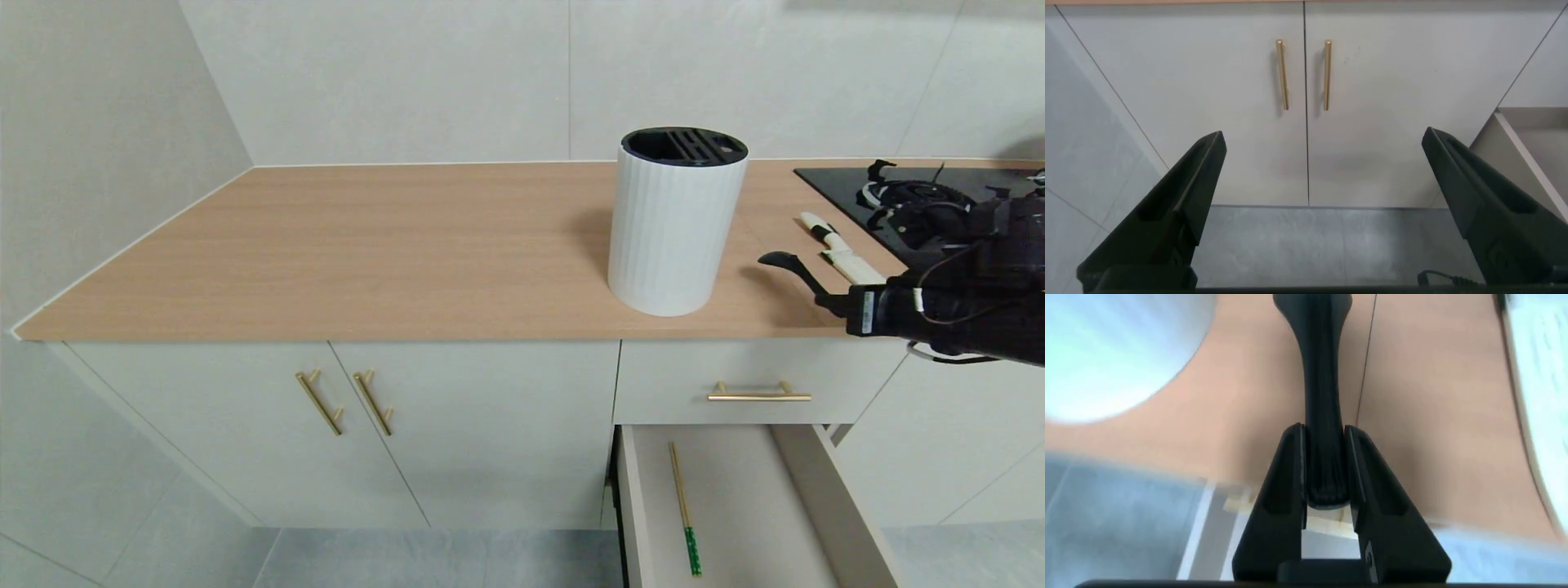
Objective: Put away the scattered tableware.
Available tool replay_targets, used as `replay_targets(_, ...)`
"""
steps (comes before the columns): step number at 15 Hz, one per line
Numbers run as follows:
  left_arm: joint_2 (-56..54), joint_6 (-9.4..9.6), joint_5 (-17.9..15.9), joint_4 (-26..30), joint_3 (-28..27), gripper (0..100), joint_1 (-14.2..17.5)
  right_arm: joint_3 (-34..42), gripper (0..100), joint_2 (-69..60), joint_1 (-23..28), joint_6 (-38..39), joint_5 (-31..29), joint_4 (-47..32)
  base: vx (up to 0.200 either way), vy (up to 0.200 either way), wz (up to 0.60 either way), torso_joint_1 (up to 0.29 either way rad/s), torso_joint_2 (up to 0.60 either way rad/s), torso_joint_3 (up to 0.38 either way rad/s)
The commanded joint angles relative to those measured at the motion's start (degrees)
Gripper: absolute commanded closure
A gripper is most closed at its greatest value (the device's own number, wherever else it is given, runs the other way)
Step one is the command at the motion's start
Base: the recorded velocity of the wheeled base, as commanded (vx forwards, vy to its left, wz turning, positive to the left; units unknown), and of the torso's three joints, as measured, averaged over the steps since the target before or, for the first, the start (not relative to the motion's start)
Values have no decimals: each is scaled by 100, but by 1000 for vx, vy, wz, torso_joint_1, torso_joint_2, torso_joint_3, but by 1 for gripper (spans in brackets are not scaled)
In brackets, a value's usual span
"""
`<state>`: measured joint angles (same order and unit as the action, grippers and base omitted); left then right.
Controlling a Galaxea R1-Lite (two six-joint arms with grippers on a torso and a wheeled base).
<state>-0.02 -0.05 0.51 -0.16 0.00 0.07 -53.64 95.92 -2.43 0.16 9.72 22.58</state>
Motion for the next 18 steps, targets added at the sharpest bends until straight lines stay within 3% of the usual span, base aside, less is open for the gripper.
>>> replay_targets(1,2,-4,2,-2,0,0,1,1022,100,-1558,-4,28,259,-131,0,0,0,0,0,0)
replay_targets(6,2,5,2,-2,0,0,1,1787,100,-2639,-12,-16,285,-394,0,0,0,0,0,0)
replay_targets(9,2,-4,2,-2,0,0,1,1954,100,-2516,-47,-719,276,-974,0,0,0,0,0,0)
replay_targets(18,2,-4,2,-2,0,0,1,2270,100,-2411,-170,-1202,250,-974,0,0,0,-46,102,56)
